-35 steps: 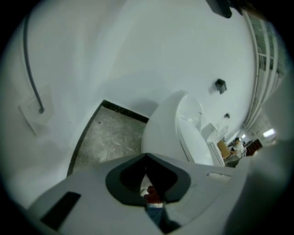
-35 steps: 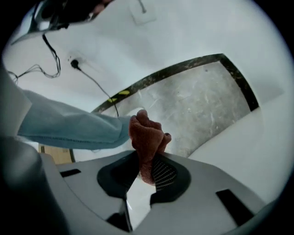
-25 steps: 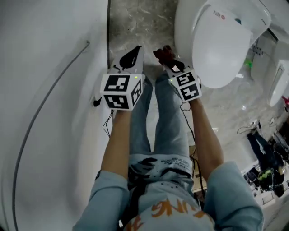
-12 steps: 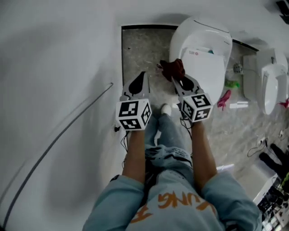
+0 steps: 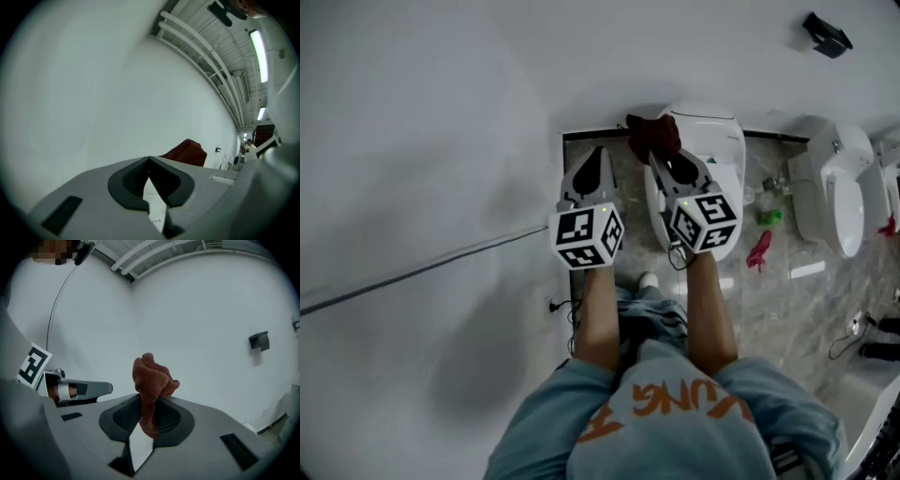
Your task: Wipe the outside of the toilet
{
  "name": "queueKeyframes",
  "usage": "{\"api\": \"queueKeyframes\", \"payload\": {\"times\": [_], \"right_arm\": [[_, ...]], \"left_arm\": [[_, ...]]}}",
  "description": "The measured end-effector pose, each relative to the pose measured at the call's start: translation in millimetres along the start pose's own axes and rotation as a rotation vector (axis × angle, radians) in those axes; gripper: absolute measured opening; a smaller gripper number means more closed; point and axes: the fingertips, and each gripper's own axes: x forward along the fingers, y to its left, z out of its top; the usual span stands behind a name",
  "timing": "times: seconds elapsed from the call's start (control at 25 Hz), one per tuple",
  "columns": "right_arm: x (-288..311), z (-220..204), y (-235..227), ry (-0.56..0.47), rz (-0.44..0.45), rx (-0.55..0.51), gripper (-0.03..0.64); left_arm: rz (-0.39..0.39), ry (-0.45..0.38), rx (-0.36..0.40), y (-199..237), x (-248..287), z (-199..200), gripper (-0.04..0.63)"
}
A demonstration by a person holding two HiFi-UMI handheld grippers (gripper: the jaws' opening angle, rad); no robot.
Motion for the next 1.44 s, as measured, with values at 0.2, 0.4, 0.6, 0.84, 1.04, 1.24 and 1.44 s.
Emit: {"api": "queueKeyframes", "payload": {"times": [0.2,0.4,0.6,0.84,1.04,1.24,1.44], "right_arm": [[-25.8,60.2,4.4,-0.092,-0.045,-0.088,0.069],[-46.6,91.7,-9.9,-0.126,-0.137,-0.141,0.069],[-28.0,95.8,-23.6,-0.144,-0.162,-0.162,0.069],[-29.0,111.8,-29.9,-0.16,-0.158,-0.183,0.069],[-39.0,119.2,-38.7,-0.175,-0.181,-0.191,0.071],[-55.6,121.4,-39.3,-0.192,-0.177,-0.214,0.071],[-83.3,132.3,-33.8,-0.21,-0.162,-0.23,0.071]], "left_arm": [[-0.017,-0.118,0.138,-26.0,-14.3,64.3,-0.006],[0.014,-0.147,0.197,-30.2,-25.6,82.4,-0.006],[-0.008,-0.144,0.192,-22.3,-1.4,76.6,-0.006],[-0.019,-0.142,0.203,-37.1,8.5,84.2,-0.006],[-0.027,-0.136,0.212,-52.4,10.2,84.0,-0.006],[-0.024,-0.132,0.204,-64.9,6.0,76.3,-0.006],[-0.042,-0.126,0.205,-89.3,-9.0,74.1,-0.006]]}}
